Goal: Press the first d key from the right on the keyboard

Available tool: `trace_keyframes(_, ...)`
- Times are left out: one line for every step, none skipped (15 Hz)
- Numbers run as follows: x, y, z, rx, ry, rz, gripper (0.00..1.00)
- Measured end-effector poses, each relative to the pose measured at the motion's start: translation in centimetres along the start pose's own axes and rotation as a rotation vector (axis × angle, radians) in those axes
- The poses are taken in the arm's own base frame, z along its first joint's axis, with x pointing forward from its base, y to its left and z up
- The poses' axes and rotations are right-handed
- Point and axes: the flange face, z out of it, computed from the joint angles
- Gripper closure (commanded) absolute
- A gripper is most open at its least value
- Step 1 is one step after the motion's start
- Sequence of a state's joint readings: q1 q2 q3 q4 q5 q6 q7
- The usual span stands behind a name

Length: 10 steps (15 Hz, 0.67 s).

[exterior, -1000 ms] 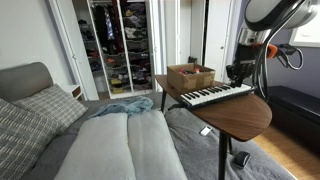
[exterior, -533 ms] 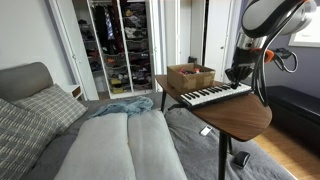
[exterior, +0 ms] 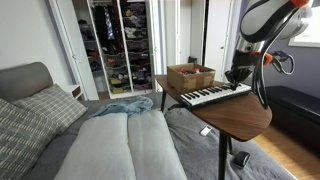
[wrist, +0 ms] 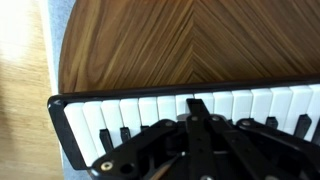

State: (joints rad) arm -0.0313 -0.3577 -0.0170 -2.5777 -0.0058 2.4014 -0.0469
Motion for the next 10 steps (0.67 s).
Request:
trace_keyframes(0.06,0.04,0.08,0.000,0.002,-0.002,1.00)
trace_keyframes(0.11,0.06,0.16,0.000,0.003,-0.005,1.00)
trace_keyframes(0.16,0.08,0.25,0.000,0.005,-0.006,1.00)
trace_keyframes(0.20,0.11,0.36,0.000,0.005,-0.008,1.00)
trace_keyframes(0.24,0.14,0.45,0.000,0.006,-0.009,1.00)
trace_keyframes(0.27,0.18,0.55,0.000,0.007,-0.011,1.00)
trace_keyframes(0.30,0.23,0.66,0.000,0.006,-0.013,1.00)
trace_keyframes(0.32,0.27,0.77,0.000,0.006,-0.015,1.00)
trace_keyframes(0.35,0.31,0.86,0.000,0.006,-0.016,1.00)
trace_keyframes(0.35,0.35,0.95,0.000,0.005,-0.018,1.00)
